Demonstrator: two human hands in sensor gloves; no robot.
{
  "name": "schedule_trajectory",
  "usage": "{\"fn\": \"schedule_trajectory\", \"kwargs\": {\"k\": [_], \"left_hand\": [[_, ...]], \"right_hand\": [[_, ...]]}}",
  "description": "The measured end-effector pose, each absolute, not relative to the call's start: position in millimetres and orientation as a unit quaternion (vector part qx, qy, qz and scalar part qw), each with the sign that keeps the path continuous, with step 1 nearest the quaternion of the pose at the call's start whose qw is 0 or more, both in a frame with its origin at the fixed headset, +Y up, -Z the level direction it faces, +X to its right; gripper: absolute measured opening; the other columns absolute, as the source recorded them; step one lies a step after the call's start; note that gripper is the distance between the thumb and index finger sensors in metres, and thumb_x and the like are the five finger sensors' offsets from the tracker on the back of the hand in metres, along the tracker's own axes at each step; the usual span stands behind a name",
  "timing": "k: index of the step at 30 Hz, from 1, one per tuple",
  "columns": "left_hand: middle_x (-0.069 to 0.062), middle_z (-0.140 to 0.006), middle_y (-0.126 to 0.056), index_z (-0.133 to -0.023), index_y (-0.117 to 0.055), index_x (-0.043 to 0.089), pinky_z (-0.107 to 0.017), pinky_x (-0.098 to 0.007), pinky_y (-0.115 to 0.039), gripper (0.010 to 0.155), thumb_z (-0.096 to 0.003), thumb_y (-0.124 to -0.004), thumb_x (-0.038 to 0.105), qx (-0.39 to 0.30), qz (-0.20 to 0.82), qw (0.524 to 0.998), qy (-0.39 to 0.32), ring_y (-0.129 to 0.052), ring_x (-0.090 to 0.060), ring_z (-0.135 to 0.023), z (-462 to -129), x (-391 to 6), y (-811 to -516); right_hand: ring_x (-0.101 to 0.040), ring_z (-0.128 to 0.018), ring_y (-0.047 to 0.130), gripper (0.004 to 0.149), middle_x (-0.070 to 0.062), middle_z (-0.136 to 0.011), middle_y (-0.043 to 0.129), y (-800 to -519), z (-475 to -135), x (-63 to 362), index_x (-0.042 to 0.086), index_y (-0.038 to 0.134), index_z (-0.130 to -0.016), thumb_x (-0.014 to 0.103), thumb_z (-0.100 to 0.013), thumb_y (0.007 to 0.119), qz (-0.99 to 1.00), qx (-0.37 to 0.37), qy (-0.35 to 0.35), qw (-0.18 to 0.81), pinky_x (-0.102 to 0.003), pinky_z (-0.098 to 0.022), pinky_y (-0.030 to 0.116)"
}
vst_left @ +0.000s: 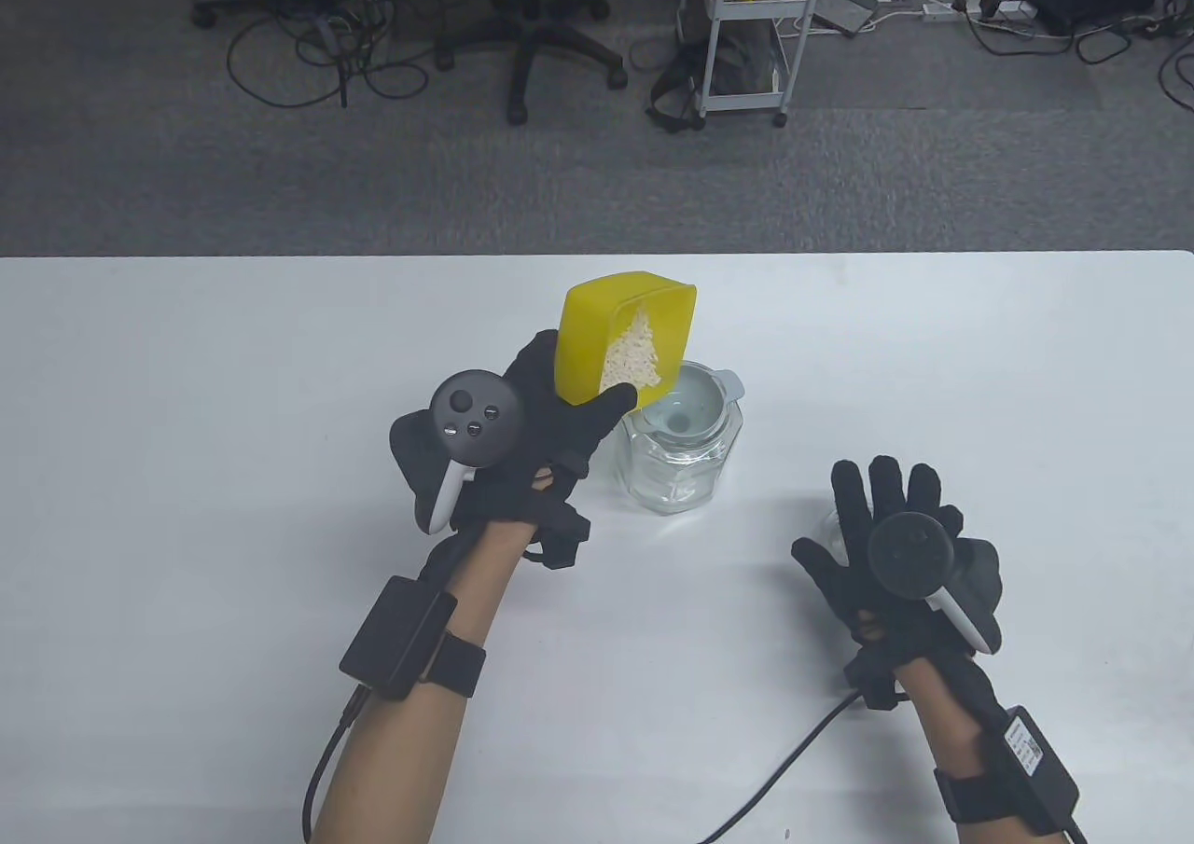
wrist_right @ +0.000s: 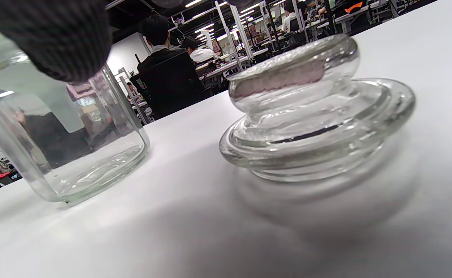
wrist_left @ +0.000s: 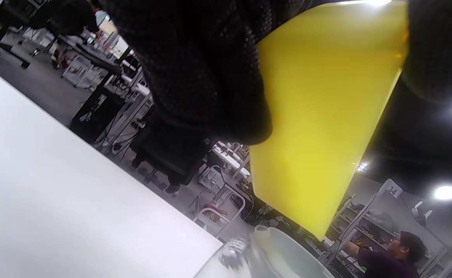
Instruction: Transfer rice through funnel into glass jar
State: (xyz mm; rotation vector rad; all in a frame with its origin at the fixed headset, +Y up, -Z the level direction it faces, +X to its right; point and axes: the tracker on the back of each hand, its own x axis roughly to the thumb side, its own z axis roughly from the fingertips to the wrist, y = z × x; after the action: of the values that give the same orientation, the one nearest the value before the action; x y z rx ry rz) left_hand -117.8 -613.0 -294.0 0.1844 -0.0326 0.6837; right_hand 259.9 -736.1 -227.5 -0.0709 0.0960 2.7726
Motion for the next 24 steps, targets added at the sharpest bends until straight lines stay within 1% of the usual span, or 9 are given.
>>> {"fn": "schedule_trajectory", "kwargs": {"k": [2,4,9,12,17,24], "left_hand": [[0.001,-0.101,-0.088,-0.11,-0.062,0.024,-0.063,-0.033,-0.099,0.096,-0.0387,-0.09,0.081,0.098,0.325,0.941,-0.015,-0.112,-0.011,-0.08,-292,-114,-610],[0.002,-0.101,-0.088,-0.11,-0.063,0.025,-0.063,-0.033,-0.099,0.097,-0.0372,-0.091,0.082,0.111,0.309,0.945,-0.015,-0.112,-0.01,-0.08,-291,-111,-607],[0.002,-0.101,-0.088,-0.109,-0.063,0.026,-0.064,-0.033,-0.099,0.095,-0.0377,-0.091,0.082,0.117,0.293,0.949,-0.015,-0.112,-0.01,-0.08,-289,-105,-604],[0.002,-0.101,-0.089,-0.109,-0.064,0.026,-0.063,-0.033,-0.099,0.095,-0.0373,-0.092,0.081,0.132,0.256,0.958,-0.019,-0.112,-0.011,-0.08,-287,-100,-601],[0.002,-0.101,-0.089,-0.11,-0.063,0.026,-0.064,-0.033,-0.099,0.095,-0.0375,-0.092,0.081,0.122,0.278,0.953,-0.016,-0.111,-0.011,-0.081,-288,-97,-601],[0.002,-0.102,-0.088,-0.11,-0.063,0.027,-0.064,-0.033,-0.099,0.095,-0.037,-0.092,0.081,0.132,0.263,0.955,-0.02,-0.111,-0.011,-0.081,-287,-93,-599]], "right_hand": [[-0.045,-0.105,0.006,0.086,-0.01,-0.12,0.02,-736,-227,260,0.038,0.027,-0.106,0.068,-0.041,0.074,0.982,-0.026,0.036,0.181,-0.072,-0.069,0.019],[-0.045,-0.105,0.006,0.086,-0.01,-0.12,0.02,-736,-227,259,0.039,0.027,-0.106,0.068,-0.041,0.074,0.983,-0.026,0.037,0.18,-0.072,-0.069,0.019],[-0.044,-0.106,0.007,0.083,-0.01,-0.12,0.021,-734,-227,257,0.041,0.03,-0.106,0.067,-0.041,0.075,0.982,-0.014,0.028,0.185,-0.072,-0.069,0.019],[-0.044,-0.106,0.007,0.083,-0.01,-0.12,0.021,-734,-227,258,0.041,0.03,-0.106,0.067,-0.041,0.075,0.983,-0.014,0.028,0.182,-0.072,-0.069,0.019],[-0.044,-0.106,0.008,0.083,-0.01,-0.12,0.021,-734,-227,258,0.041,0.03,-0.106,0.067,-0.041,0.075,0.982,-0.013,0.031,0.184,-0.072,-0.069,0.019],[-0.044,-0.106,0.007,0.083,-0.01,-0.12,0.021,-733,-227,258,0.041,0.029,-0.106,0.068,-0.041,0.075,0.983,-0.012,0.029,0.183,-0.072,-0.069,0.019]]}}
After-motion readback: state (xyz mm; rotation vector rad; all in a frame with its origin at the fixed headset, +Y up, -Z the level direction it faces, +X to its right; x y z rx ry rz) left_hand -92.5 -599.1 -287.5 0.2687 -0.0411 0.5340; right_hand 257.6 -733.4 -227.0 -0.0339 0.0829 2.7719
